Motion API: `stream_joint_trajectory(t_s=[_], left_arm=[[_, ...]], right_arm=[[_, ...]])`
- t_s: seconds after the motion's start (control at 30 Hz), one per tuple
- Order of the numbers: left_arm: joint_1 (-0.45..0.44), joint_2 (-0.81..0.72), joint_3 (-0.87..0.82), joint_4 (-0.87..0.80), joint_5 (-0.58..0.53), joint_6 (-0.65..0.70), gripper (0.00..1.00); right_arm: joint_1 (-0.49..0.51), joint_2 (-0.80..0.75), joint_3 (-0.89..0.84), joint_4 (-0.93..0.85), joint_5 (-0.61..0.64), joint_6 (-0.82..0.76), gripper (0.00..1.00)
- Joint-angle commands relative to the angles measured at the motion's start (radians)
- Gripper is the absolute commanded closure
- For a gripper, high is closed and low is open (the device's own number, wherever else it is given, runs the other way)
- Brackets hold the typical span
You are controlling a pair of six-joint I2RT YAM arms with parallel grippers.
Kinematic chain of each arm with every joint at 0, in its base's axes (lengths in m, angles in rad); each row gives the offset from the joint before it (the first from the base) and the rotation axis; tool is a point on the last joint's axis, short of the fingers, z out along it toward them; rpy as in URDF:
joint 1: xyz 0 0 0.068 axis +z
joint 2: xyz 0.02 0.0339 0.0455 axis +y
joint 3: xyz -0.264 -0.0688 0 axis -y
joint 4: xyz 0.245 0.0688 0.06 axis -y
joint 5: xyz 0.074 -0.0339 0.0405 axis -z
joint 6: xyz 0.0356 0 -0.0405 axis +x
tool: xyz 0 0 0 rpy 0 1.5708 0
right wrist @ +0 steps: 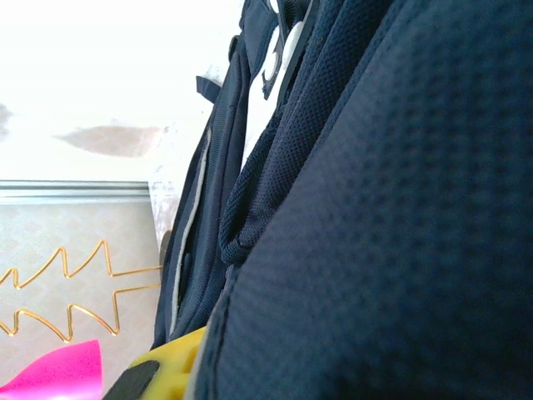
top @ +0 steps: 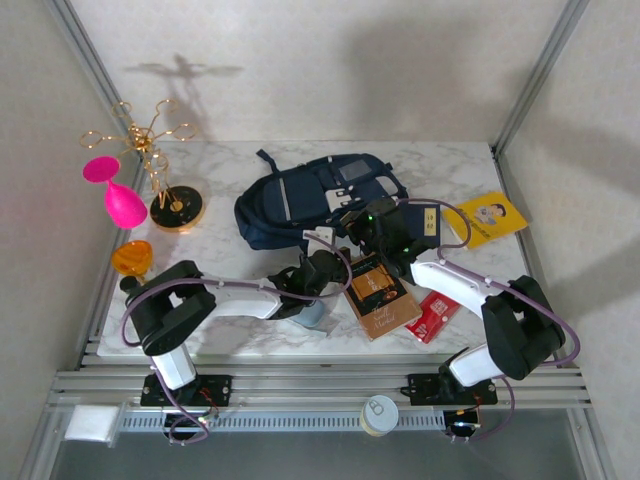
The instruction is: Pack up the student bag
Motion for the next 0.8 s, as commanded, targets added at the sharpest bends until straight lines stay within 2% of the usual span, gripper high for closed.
stream_joint_trajectory(t_s=[0.0, 0.2, 0.33, 0.43, 0.5, 0.77], left_arm=[[0.01, 0.033, 0.028, -0.004, -0.035, -0.007, 0.49], [0.02, 0.041, 0.022, -0.006, -0.058, -0.002, 0.57], [0.032, 0.02, 0.007, 0.003, -0.042, 0.042, 0.69], [0.045, 0.001, -0.004, 0.024, -0.011, 0.07, 0.7], [0.053, -0.002, -0.001, 0.032, 0.003, 0.085, 0.77], [0.062, -0.017, -0.007, 0.064, 0.067, 0.182, 0.88]], right_arm=[[0.017, -0.031, -0.003, 0.108, -0.017, 0.012, 1.0], [0.017, -0.02, -0.001, 0.12, -0.029, 0.009, 1.0], [0.017, -0.018, -0.004, 0.123, -0.027, 0.006, 1.0], [0.017, -0.02, -0.007, 0.125, -0.021, 0.002, 1.0], [0.017, -0.017, -0.01, 0.13, -0.02, 0.006, 1.0], [0.017, -0.018, -0.011, 0.129, -0.018, -0.004, 1.0]])
